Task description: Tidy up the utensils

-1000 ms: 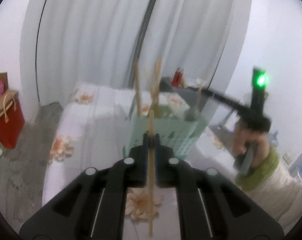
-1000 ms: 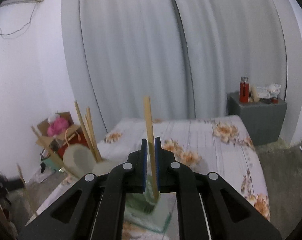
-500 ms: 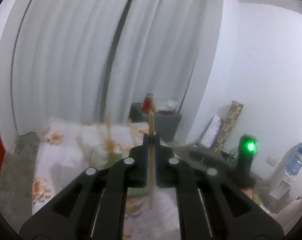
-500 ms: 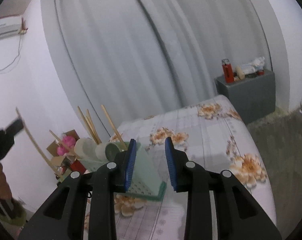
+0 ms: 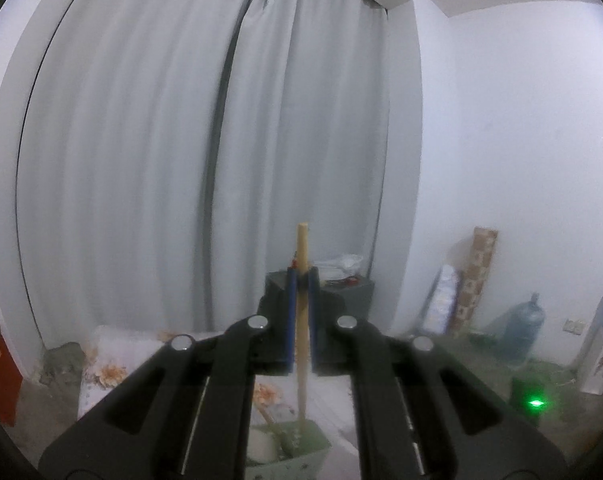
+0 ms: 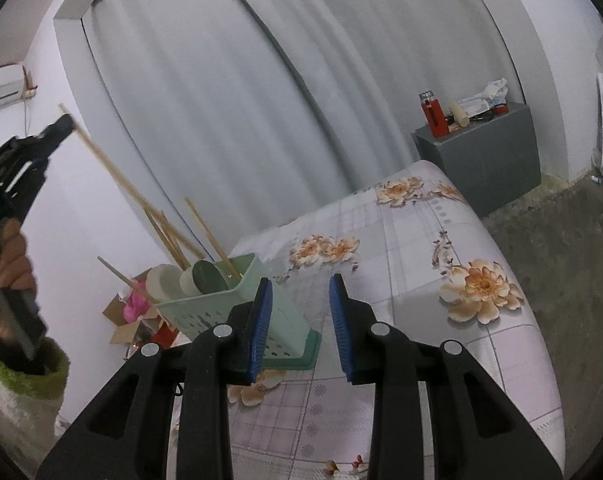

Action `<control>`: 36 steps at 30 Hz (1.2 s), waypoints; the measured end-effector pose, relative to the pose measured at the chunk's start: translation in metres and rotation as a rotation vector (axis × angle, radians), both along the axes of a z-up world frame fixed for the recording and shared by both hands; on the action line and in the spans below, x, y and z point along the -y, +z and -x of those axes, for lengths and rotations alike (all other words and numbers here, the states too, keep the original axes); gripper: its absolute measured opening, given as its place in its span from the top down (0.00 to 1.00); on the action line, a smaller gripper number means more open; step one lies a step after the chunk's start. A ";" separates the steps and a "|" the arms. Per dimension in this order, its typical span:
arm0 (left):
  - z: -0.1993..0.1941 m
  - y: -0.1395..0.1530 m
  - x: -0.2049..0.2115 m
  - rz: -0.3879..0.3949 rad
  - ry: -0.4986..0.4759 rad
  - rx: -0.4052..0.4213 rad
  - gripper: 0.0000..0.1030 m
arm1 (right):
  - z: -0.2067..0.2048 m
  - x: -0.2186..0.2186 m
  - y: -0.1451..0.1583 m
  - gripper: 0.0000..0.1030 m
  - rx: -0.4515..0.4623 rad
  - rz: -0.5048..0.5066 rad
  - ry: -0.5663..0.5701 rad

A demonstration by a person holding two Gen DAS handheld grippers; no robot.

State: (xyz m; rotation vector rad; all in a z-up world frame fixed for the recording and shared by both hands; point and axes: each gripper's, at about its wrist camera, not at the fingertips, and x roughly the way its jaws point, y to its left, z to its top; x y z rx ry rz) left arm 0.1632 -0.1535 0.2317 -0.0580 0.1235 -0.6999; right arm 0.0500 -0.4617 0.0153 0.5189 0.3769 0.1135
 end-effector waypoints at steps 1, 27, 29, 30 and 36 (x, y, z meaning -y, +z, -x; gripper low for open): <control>-0.005 -0.005 0.006 -0.010 0.007 -0.003 0.97 | 0.001 0.001 -0.001 0.71 -0.001 -0.001 -0.002; -0.008 -0.151 -0.072 -0.136 0.009 -0.264 0.27 | -0.034 -0.032 -0.010 0.54 -0.072 0.048 0.167; -0.014 -0.168 -0.079 -0.165 0.015 -0.303 0.26 | -0.045 -0.045 -0.012 0.52 -0.092 0.076 0.209; -0.020 -0.181 -0.082 -0.185 0.021 -0.323 0.26 | -0.050 -0.049 -0.013 0.51 -0.099 0.089 0.225; -0.056 -0.225 -0.076 -0.233 0.005 -0.385 0.26 | -0.080 -0.072 -0.021 0.47 -0.129 0.197 0.279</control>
